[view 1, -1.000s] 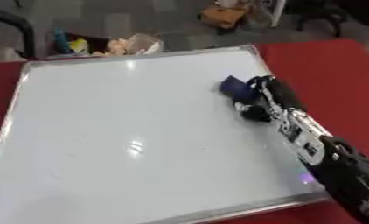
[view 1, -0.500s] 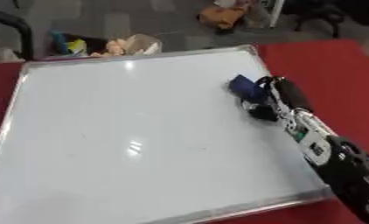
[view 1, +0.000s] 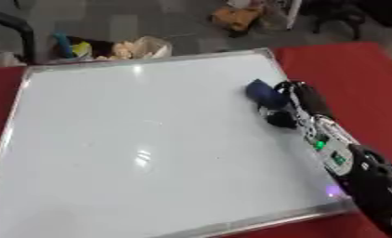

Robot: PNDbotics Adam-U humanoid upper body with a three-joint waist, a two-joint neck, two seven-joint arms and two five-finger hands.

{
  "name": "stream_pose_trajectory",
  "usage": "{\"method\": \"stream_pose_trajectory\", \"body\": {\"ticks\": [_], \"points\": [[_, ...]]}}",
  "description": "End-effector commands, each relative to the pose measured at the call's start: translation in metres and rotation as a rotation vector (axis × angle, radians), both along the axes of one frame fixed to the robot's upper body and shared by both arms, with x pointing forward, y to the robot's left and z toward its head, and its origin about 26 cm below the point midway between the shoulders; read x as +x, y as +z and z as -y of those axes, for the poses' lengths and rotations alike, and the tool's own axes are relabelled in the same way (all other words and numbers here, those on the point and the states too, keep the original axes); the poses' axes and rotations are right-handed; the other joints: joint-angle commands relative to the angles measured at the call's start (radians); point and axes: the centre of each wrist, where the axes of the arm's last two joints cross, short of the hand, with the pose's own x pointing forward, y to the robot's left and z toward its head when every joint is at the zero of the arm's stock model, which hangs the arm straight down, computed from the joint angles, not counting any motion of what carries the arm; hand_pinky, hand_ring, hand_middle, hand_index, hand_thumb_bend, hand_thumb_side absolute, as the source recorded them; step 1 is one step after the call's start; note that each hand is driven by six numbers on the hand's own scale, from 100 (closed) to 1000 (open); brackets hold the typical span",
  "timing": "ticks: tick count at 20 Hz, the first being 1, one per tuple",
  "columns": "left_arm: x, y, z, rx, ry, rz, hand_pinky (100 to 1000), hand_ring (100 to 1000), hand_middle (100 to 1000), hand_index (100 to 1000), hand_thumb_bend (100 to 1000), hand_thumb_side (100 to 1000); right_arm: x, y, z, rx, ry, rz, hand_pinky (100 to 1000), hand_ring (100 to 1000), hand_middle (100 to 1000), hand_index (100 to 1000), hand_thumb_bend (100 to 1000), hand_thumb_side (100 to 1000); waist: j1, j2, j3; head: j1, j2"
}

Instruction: Wipe the whiteboard clean with a brush.

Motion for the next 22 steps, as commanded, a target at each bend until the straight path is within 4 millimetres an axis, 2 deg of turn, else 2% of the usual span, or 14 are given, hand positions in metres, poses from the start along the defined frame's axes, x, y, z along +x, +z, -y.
{"method": "stream_pose_trajectory", "body": {"ticks": [1, 10, 22], "points": [[-0.002, 0.009, -0.003, 0.016, 0.01, 0.033, 430, 601, 505, 643, 305, 915, -0.006, -0.018, 0.015, 0.004, -0.05, -0.084, 500, 674, 522, 768, 173, 527, 0.006, -0.009, 0.001, 0.002, 0.003], [-0.001, 0.01, -0.003, 0.018, 0.005, 0.034, 430, 602, 505, 642, 306, 913, 0.004, -0.011, 0.0, -0.042, 0.021, -0.101, 510, 677, 526, 771, 172, 529, 0.003, -0.015, 0.018, 0.0, 0.001], [-0.001, 0.009, -0.002, 0.018, -0.002, 0.032, 429, 603, 504, 642, 308, 912, 0.023, 0.004, -0.043, -0.116, 0.186, -0.108, 513, 677, 527, 772, 168, 530, -0.001, -0.022, 0.032, -0.009, 0.001]]}}
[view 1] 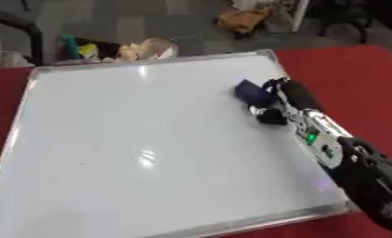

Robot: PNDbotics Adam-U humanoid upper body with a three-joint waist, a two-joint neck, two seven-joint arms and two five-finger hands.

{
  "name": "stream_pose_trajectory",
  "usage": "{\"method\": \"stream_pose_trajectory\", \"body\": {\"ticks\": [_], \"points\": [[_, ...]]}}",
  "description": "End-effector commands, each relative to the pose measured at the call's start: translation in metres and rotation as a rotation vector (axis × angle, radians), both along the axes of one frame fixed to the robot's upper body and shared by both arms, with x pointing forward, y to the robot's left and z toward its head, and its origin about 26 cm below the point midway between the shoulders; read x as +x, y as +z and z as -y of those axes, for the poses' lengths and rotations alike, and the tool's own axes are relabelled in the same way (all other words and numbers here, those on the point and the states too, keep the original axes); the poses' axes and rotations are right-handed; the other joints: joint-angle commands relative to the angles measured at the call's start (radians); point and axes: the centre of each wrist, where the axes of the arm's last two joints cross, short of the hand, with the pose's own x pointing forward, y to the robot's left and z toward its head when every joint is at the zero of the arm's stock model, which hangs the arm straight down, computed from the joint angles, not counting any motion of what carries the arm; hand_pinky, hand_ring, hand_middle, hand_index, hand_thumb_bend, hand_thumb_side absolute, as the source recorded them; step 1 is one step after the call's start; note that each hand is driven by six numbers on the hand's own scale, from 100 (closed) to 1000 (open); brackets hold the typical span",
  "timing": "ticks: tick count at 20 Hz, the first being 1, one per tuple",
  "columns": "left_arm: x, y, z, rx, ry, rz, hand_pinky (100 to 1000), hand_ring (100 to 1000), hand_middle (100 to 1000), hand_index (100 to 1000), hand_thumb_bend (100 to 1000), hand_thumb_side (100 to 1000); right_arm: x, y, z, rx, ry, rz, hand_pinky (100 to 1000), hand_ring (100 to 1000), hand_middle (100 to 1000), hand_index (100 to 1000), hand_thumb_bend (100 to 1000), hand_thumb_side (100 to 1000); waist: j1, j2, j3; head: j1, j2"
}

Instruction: Wipe the whiteboard clean with a brush.

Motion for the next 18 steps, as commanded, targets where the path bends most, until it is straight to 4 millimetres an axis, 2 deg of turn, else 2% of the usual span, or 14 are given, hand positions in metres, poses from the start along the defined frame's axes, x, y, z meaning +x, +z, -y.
{"method": "stream_pose_trajectory", "body": {"ticks": [1, 12, 13, 14, 18], "points": [[-0.001, 0.009, -0.002, 0.017, -0.003, 0.031, 429, 603, 504, 642, 308, 912, 0.003, -0.009, -0.018, -0.015, 0.065, -0.044, 513, 677, 527, 772, 167, 530, 0.003, -0.014, 0.004, -0.005, 0.001], [-0.001, 0.008, -0.001, 0.012, -0.005, 0.028, 428, 603, 503, 642, 308, 913, 0.0, -0.003, -0.061, -0.061, 0.248, -0.037, 501, 664, 511, 772, 167, 515, 0.005, -0.016, -0.001, -0.008, 0.004], [-0.001, 0.008, -0.001, 0.012, -0.005, 0.027, 428, 604, 503, 642, 309, 912, -0.002, -0.002, -0.064, -0.059, 0.261, -0.034, 490, 618, 457, 760, 160, 485, 0.005, -0.016, -0.001, -0.008, 0.004], [-0.001, 0.008, -0.001, 0.011, -0.004, 0.027, 428, 604, 503, 642, 309, 913, -0.003, -0.001, -0.067, -0.056, 0.274, -0.031, 482, 609, 440, 756, 153, 472, 0.005, -0.016, -0.003, -0.008, 0.005], [-0.001, 0.007, -0.001, 0.011, -0.003, 0.025, 427, 604, 503, 642, 309, 913, -0.01, 0.007, -0.079, -0.051, 0.328, -0.008, 473, 598, 419, 745, 134, 447, 0.004, -0.018, -0.008, -0.007, 0.007]]}}
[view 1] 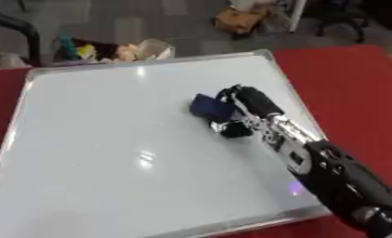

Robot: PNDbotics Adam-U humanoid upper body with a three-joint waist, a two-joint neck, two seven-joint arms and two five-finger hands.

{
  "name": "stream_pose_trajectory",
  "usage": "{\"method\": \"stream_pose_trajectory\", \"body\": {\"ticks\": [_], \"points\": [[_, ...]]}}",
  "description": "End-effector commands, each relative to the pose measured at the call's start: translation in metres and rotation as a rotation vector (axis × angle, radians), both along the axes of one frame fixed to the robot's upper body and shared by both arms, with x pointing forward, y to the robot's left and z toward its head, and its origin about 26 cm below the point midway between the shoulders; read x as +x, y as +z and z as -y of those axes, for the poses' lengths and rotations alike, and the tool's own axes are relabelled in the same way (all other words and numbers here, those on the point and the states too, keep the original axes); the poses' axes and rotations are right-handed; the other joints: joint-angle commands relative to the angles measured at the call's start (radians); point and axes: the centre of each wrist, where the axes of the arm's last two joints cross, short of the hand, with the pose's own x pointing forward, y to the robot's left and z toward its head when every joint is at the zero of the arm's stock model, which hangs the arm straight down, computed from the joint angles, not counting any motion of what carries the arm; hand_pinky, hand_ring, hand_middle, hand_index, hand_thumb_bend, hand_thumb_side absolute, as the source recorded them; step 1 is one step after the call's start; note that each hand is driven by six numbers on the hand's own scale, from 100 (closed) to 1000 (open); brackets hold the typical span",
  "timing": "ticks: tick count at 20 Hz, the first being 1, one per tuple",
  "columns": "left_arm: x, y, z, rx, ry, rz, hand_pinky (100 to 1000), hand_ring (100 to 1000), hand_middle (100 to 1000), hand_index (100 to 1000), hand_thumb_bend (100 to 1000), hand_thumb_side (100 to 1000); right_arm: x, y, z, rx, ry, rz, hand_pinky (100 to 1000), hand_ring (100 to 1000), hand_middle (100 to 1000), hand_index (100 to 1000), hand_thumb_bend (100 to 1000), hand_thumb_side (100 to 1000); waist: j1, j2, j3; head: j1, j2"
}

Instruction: Wipe the whiteboard clean with a brush.

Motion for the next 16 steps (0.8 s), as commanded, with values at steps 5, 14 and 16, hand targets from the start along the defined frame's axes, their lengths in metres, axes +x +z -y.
{"method": "stream_pose_trajectory", "body": {"ticks": [5, 14, 16], "points": [[-0.002, 0.007, -0.001, 0.01, 0.0, 0.023, 427, 604, 503, 642, 310, 913, -0.014, 0.015, -0.023, 0.007, 0.107, 0.027, 465, 595, 410, 741, 113, 420, -0.001, -0.017, -0.006, 0.0, 0.009], [-0.002, 0.005, -0.003, 0.008, 0.007, 0.018, 427, 605, 503, 641, 310, 914, -0.048, 0.043, -0.053, 0.0, 0.276, 0.078, 461, 594, 407, 741, 111, 413, -0.006, -0.022, -0.017, 0.005, 0.016], [-0.002, 0.005, -0.003, 0.008, 0.008, 0.018, 426, 605, 503, 641, 311, 914, -0.055, 0.046, -0.057, -0.002, 0.303, 0.079, 459, 594, 406, 741, 109, 413, -0.007, -0.022, -0.018, 0.005, 0.017]]}}
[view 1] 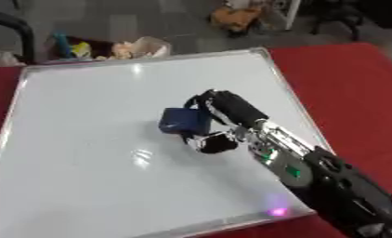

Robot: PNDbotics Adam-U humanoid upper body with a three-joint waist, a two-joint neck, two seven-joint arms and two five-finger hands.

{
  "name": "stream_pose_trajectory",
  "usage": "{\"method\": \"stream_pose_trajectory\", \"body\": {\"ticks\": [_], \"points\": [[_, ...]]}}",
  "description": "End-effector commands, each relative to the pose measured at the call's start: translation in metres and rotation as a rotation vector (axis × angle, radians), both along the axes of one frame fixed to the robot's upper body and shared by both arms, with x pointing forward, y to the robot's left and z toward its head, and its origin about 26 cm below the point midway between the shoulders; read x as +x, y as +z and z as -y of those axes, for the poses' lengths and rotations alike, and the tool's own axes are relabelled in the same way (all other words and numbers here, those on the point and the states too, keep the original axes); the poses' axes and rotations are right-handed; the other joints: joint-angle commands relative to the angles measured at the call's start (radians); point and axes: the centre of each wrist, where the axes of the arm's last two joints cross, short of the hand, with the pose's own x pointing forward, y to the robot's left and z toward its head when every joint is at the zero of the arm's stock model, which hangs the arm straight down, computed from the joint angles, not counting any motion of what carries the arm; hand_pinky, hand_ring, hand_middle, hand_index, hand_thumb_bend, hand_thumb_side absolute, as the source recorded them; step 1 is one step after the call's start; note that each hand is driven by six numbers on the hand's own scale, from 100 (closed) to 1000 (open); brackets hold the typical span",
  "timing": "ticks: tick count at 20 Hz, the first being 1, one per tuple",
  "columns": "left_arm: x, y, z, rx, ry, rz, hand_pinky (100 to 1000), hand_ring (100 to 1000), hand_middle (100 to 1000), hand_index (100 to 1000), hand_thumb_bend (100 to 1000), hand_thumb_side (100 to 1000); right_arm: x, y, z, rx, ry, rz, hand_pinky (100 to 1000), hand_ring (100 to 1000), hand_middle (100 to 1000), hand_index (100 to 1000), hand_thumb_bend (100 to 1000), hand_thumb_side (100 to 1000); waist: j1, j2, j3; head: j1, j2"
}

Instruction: Wipe the whiteboard clean with a brush.

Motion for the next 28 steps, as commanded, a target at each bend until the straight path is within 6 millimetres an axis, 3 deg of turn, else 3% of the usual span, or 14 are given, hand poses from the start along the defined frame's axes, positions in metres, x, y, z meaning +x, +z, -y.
{"method": "stream_pose_trajectory", "body": {"ticks": [1, 15, 28], "points": [[-0.002, 0.007, -0.002, 0.008, 0.006, 0.023, 426, 605, 503, 641, 311, 914, -0.012, 0.017, -0.003, -0.012, 0.048, 0.031, 459, 593, 406, 741, 109, 414, -0.001, -0.022, -0.002, 0.004, 0.009], [-0.002, 0.008, -0.002, 0.009, 0.008, 0.025, 426, 606, 503, 640, 311, 915, -0.037, 0.009, -0.013, -0.002, 0.146, -0.046, 450, 590, 401, 742, 100, 425, -0.003, -0.018, -0.01, 0.007, 0.011], [-0.001, 0.008, -0.001, 0.011, 0.002, 0.026, 425, 607, 503, 639, 309, 916, -0.034, -0.035, -0.016, -0.024, 0.189, -0.19, 456, 600, 414, 749, 121, 454, 0.001, -0.015, -0.01, 0.001, 0.009]]}}
